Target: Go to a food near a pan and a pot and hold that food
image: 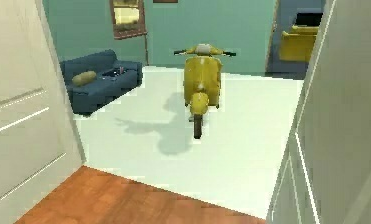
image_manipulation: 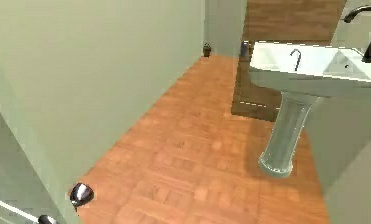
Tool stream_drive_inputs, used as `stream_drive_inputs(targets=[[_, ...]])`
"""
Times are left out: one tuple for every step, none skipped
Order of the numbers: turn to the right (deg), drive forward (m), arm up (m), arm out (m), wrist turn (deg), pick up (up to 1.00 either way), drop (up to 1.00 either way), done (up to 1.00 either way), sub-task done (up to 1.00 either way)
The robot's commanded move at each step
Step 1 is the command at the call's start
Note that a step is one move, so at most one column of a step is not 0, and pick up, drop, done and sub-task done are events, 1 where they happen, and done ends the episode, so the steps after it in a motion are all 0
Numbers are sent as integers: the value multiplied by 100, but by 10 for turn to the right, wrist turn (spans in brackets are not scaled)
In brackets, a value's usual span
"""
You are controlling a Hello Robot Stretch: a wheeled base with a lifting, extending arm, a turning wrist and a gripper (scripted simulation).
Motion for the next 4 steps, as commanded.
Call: stream_drive_inputs(targets=[[0,60,0,0,0,0,0,0,0],[270,0,0,0,0,0,0,0,0],[0,100,0,0,0,0,0,0,0],[0,100,0,0,0,0,0,0,0]])
